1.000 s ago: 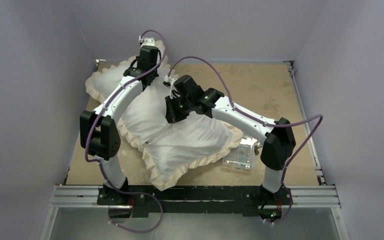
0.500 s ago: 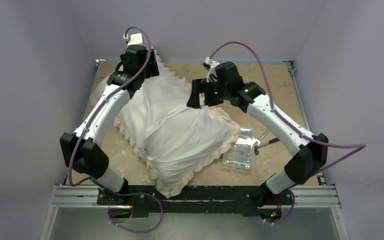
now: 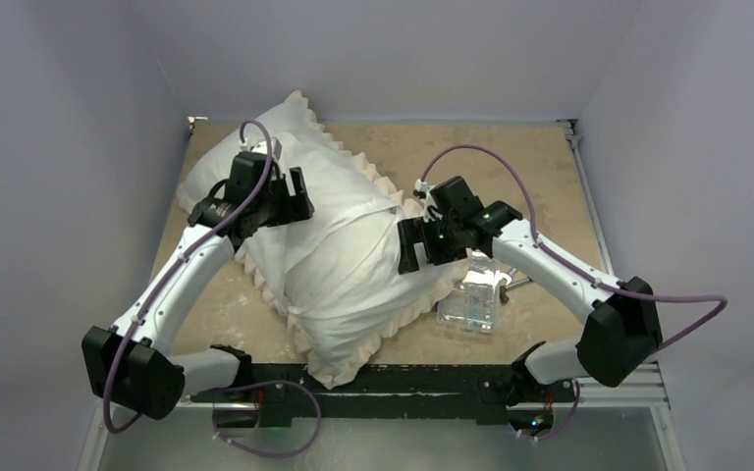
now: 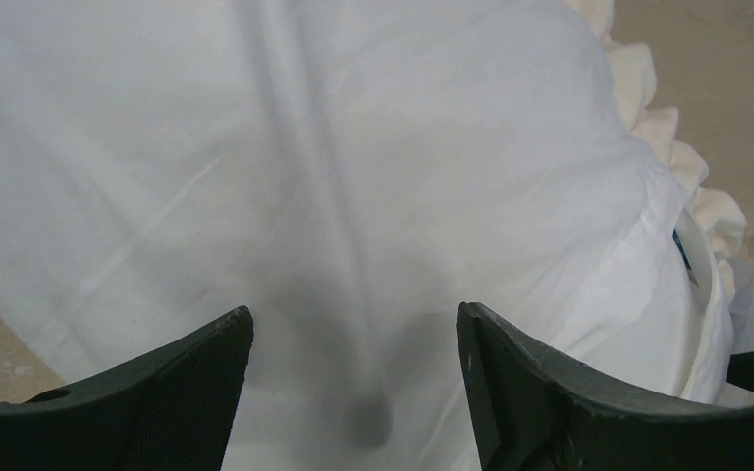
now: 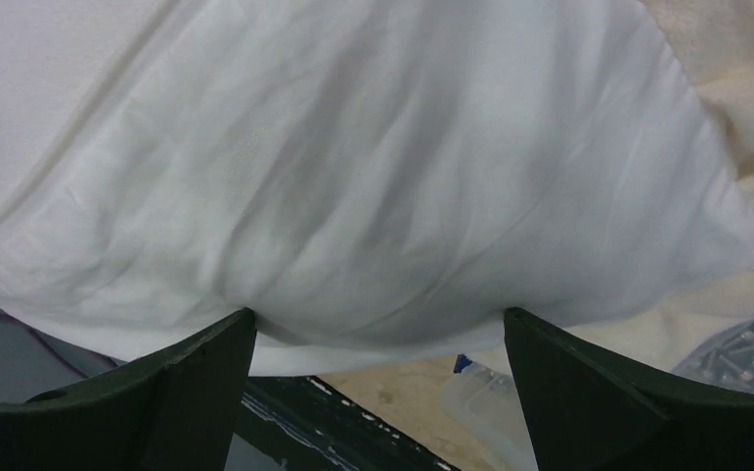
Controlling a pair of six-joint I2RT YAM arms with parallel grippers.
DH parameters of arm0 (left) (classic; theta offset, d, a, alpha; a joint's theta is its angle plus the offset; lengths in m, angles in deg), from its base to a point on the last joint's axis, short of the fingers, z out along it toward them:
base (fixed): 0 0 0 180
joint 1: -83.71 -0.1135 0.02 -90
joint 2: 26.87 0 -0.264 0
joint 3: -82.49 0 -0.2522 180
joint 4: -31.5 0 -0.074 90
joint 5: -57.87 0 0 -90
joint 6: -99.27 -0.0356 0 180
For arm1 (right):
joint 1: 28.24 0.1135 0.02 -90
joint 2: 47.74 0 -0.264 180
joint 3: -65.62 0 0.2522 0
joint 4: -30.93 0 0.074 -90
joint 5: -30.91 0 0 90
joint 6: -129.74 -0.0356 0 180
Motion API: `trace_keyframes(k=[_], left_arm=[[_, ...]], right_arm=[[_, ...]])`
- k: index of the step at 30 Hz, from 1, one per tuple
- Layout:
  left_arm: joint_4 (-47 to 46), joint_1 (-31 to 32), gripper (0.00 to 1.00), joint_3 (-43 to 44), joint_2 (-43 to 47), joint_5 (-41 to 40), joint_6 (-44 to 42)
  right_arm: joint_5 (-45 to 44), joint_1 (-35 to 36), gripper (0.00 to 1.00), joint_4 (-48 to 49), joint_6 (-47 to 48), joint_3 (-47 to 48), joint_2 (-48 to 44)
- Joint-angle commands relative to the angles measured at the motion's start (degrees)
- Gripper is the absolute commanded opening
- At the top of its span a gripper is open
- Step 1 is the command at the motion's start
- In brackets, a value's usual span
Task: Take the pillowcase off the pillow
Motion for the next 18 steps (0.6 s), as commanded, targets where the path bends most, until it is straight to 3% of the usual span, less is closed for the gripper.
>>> trace_keyframes(k=[1,5,9,14,18], left_arm=[[0.18,0.17,0.75,-2.36,4.93,3.64,2.42],[1.57,0.17,0.75,-3.1,7.22,3.44,2.02],[3.55,0.17,0.75,-3.17,9.5,1.15,0.78],[4.82,0.17,0.75,-2.67,11.12,-0.01,0.31],[5.35,0.17,0.75,-2.23,10.85,0.51,0.34]], right_arm=[[5.28,0.26,0.99,6.93,-0.64,-2.47,1.24],[5.68,0.59,0.98,12.0,-0.87,0.58,7.11],[6.4,1.45,0.96,13.9,-0.23,9.5,15.98],[5.26,2.37,0.94,12.9,0.75,19.71,24.12],[1.8,2.32,0.95,8.4,1.09,24.98,24.24]])
